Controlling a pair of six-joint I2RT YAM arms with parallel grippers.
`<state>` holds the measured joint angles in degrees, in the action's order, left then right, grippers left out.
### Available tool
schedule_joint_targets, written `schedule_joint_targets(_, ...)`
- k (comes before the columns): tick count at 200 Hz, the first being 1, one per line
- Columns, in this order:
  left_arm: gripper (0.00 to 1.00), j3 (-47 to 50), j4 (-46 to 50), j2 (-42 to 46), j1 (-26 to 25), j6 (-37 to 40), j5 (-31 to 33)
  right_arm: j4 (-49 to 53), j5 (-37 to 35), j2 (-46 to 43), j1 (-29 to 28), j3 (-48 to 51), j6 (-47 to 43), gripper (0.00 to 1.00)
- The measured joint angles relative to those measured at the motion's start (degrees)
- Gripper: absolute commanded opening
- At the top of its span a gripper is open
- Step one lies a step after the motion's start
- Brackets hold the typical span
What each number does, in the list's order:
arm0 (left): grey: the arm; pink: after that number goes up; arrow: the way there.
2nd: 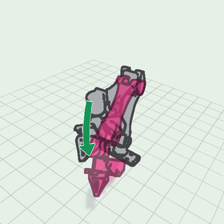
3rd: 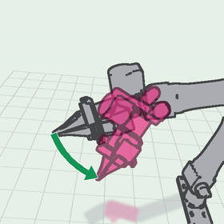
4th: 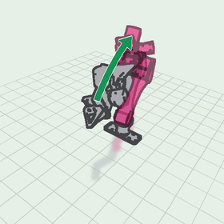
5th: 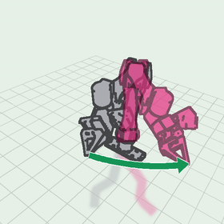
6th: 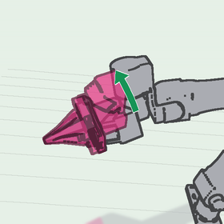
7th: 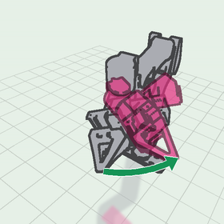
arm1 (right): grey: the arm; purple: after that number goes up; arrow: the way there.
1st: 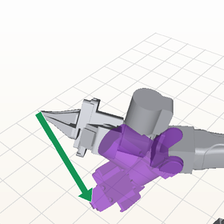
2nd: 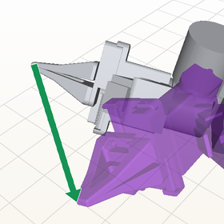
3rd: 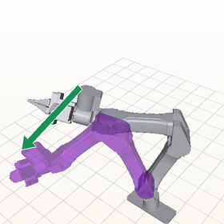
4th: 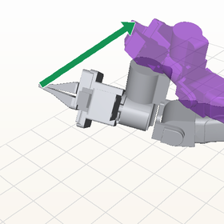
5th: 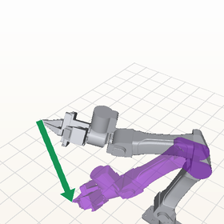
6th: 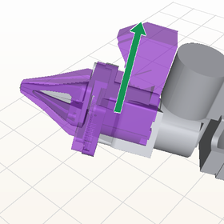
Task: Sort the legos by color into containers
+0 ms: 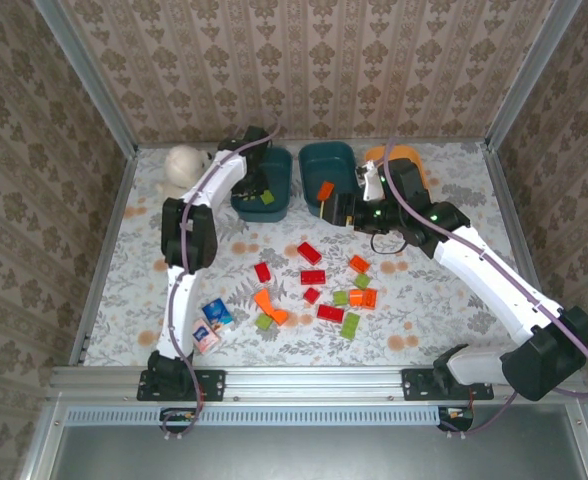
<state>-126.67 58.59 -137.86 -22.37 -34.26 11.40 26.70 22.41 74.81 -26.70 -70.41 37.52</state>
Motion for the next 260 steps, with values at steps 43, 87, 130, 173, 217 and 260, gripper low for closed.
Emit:
schedule_joint_targets(43, 0.42, -0.3, 0.6, -0.1, -1.0, 0.4, -0.5, 1.2, -1.0, 0.0, 1.0, 0.0, 0.0, 0.71)
schedule_joint_targets(87, 0.58, -0.3, 2.1, -0.1, -1.2, 0.8, -1.0, 5.2, -3.5, 0.1, 1.4, 0.0, 0.0, 0.71)
schedule_joint_targets(130, 0.66, -0.3, 2.8, 0.2, -1.2, 0.5, -1.3, 10.2, -7.3, -0.2, 1.4, 0.0, -0.6, 0.69)
schedule_joint_targets(173, 0.70, 1.6, 1.6, 8.7, -1.3, -1.2, -3.3, 15.3, -12.1, -0.6, -2.2, 0.0, -4.5, 0.68)
schedule_joint_targets(217, 0.74, 22.1, -4.2, 36.2, -1.0, -6.3, -3.9, 16.2, -13.9, 9.9, -14.4, -6.4, -8.8, 0.68)
schedule_joint_targets(260, 0.79, 53.0, -6.7, 67.2, 0.9, -11.6, -4.4, 15.3, -14.8, 29.6, -24.2, -17.6, -10.6, 0.77)
